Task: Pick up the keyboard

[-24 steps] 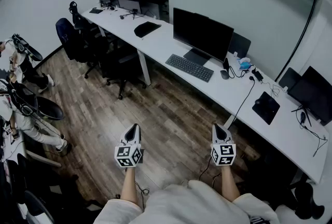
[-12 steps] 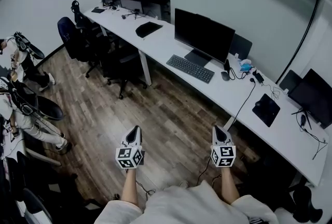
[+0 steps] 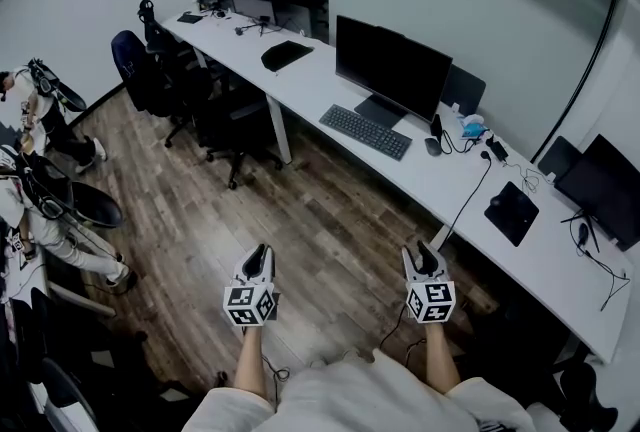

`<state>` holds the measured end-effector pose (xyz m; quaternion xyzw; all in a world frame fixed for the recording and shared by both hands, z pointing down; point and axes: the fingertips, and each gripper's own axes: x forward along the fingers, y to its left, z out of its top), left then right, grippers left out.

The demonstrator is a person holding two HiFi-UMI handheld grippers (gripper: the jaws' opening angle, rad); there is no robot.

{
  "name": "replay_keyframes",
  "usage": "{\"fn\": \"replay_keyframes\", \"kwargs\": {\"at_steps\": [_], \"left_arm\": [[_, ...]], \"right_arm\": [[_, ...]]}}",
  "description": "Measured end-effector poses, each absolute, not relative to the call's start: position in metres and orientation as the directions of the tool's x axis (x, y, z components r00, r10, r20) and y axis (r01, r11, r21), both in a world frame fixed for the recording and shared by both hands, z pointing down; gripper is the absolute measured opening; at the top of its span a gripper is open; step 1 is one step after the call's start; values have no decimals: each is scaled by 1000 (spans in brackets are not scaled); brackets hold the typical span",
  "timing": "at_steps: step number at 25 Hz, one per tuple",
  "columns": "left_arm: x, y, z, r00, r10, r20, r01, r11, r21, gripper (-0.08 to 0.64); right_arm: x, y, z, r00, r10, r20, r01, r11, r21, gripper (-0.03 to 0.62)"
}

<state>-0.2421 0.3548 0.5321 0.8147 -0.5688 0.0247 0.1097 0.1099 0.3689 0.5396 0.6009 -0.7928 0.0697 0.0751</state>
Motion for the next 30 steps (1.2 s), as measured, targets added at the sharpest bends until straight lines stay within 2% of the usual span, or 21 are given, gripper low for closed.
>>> {"fn": "replay_keyframes", "kwargs": {"at_steps": [1, 2, 4, 5, 6, 20, 30], "left_arm": [[-239, 355, 534, 361, -916, 172, -929, -337, 154, 76], [-235, 355, 537, 370, -911, 180, -926, -346, 153, 163], [-229, 356, 541, 380, -906, 189, -923, -358, 138, 256], [-226, 356, 542, 380, -905, 191, -924, -361, 128, 270], [-224, 357, 542, 380, -905, 192, -924, -362, 121, 279], [-193, 361, 538, 357, -918, 172, -934, -348, 78, 282], [-186, 343, 543, 347, -922, 170, -938, -339, 74, 282]], "right_arm": [[109, 369, 541, -283, -937, 202, -959, 283, -33, 182], [109, 369, 543, -295, -934, 202, -955, 293, -40, 240], [111, 368, 546, -299, -933, 202, -954, 298, -35, 352], [112, 368, 546, -296, -934, 200, -955, 297, -27, 404], [114, 369, 546, -294, -934, 200, -955, 296, -21, 417], [140, 365, 552, -306, -930, 201, -950, 311, -7, 418], [143, 347, 556, -310, -930, 199, -948, 317, 5, 386]]}}
